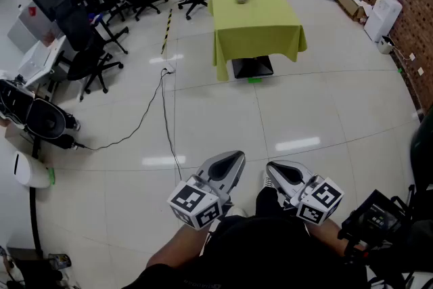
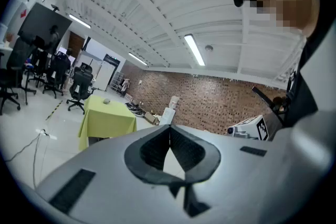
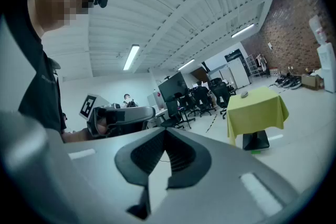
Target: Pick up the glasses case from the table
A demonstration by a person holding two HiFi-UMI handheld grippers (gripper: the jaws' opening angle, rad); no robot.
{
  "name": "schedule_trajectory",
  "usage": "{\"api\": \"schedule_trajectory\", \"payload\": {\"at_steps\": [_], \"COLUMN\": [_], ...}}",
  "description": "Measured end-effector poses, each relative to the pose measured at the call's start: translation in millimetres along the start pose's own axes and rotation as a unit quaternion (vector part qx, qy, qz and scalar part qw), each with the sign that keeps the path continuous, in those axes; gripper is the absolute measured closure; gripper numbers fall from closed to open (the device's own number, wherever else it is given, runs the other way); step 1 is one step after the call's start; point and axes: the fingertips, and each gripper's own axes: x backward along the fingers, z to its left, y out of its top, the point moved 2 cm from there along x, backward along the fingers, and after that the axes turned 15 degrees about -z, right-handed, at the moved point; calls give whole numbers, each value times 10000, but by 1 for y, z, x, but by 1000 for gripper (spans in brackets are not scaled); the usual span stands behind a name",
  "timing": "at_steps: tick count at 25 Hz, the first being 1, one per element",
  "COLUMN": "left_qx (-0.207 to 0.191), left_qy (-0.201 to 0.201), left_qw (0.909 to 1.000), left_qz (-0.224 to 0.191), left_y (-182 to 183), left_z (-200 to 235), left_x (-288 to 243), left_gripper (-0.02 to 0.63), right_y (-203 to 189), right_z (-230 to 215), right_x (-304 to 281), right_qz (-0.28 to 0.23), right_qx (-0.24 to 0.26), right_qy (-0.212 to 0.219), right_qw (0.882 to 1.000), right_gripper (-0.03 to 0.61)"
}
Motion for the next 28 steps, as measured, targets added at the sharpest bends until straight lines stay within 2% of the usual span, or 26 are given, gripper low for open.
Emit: {"api": "schedule_trajectory", "payload": {"at_steps": [3, 6, 10, 11, 17, 22, 25, 28], "left_qx": [31, -102, -897, -971, -280, 389, 282, 95], "left_qy": [33, 3, -111, -117, -52, 456, 479, 313], "left_qw": [10000, 9999, 9956, 9947, 9994, 9980, 9983, 9995], "left_qz": [-71, -59, 262, 313, 177, -221, -182, -52], "left_y": [5, 9, 4, 2, 8, 16, 14, 10], "left_z": [-7, -15, -31, -33, -32, -10, -12, -25], "left_x": [23, 43, 55, 56, 68, 73, 70, 65], "left_gripper": [606, 606, 606, 606, 606, 606, 606, 606], "right_y": [0, 1, 7, 6, -5, -13, -17, -15], "right_z": [28, 44, 55, 58, 70, 66, 60, 54], "right_x": [1, 1, 5, 7, 19, 27, 31, 33], "right_qz": [-63, -124, -189, -187, -91, -23, 6, -43], "right_qx": [123, 207, 275, 270, 147, 5, -23, -104], "right_qy": [79, -22, -102, -119, -262, -450, -499, -567], "right_qw": [9999, 9997, 9994, 9994, 9995, 9990, 9988, 9983], "right_gripper": [577, 577, 577, 577, 577, 577, 577, 577]}}
